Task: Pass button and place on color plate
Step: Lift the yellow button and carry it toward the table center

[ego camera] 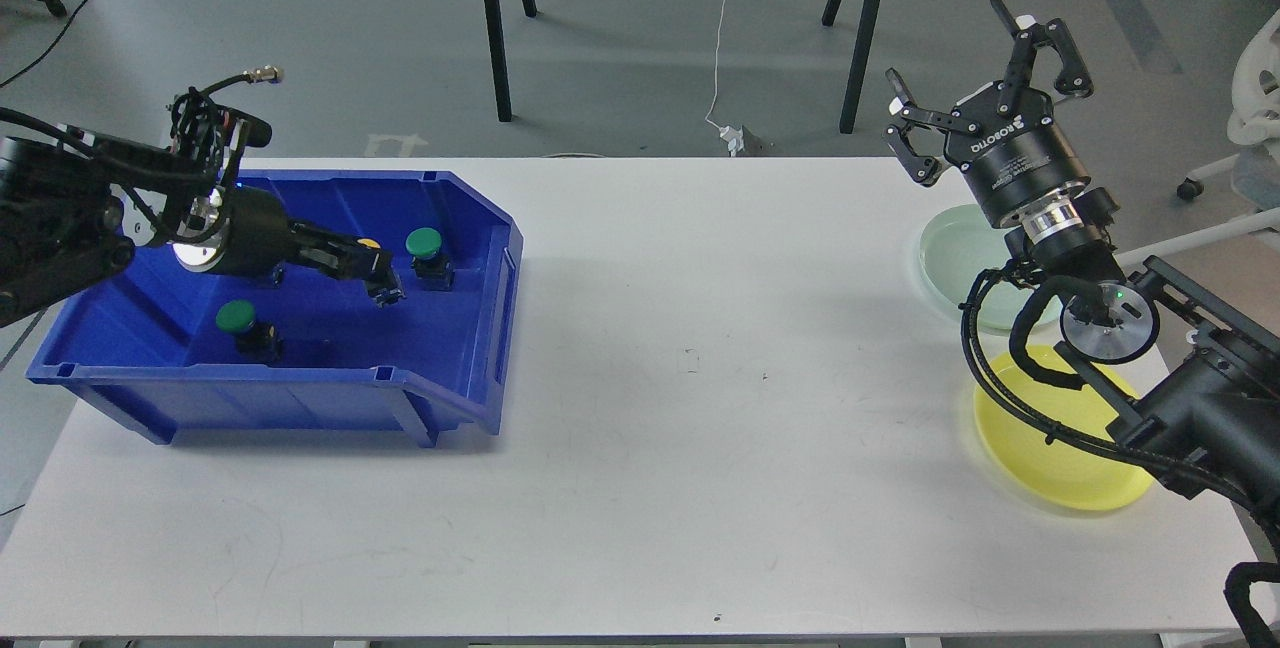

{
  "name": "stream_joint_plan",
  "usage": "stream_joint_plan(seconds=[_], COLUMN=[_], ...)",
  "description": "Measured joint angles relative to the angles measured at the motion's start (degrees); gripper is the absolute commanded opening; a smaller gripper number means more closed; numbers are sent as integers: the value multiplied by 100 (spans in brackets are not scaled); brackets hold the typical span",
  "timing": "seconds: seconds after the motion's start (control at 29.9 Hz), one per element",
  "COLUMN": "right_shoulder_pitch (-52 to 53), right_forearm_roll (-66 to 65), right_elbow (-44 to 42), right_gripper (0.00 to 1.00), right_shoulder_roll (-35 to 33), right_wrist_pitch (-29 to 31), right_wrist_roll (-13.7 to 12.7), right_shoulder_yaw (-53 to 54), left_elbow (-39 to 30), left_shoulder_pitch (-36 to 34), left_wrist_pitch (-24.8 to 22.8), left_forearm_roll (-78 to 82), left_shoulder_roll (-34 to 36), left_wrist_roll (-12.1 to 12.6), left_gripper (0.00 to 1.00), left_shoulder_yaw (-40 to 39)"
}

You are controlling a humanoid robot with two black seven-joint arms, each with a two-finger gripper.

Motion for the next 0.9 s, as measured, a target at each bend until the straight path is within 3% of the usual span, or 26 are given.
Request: stream_joint_plan(seconds=[0.1,0.3,0.6,0.77,0.9], right_shoulder_pitch=[138,341,264,-96,-488], right_forearm_roll=[-3,3,-119,-1124,-2407], right_elbow=[-85,-488,-482,243,1020], right_gripper=[99,99,99,99,99], right_shoulder_roll=[-20,-70,-416,-835,-1059], right_wrist_pitch=[0,0,0,0,0], right_wrist_roll=[-18,-32,143,452,634], right_shoulder_yaw=[93,403,435,437,656], left_elbow=[-671,-1688,-1819,-1517,-1271], left_shoulder_pitch=[-194,131,1071,1557,1835], left_wrist_pitch=[-390,-493,-495,-297,-170], left_forearm_roll=[-174,-1808,-3817,-3887,-3863], left_shoulder_roll=[500,844,-958,-1934,-2308], left_wrist_roll=[0,0,0,0,0], left_gripper=[6,7,8,8,8], left_shoulder_yaw=[-988,-2772,-3766,-3969,-3982])
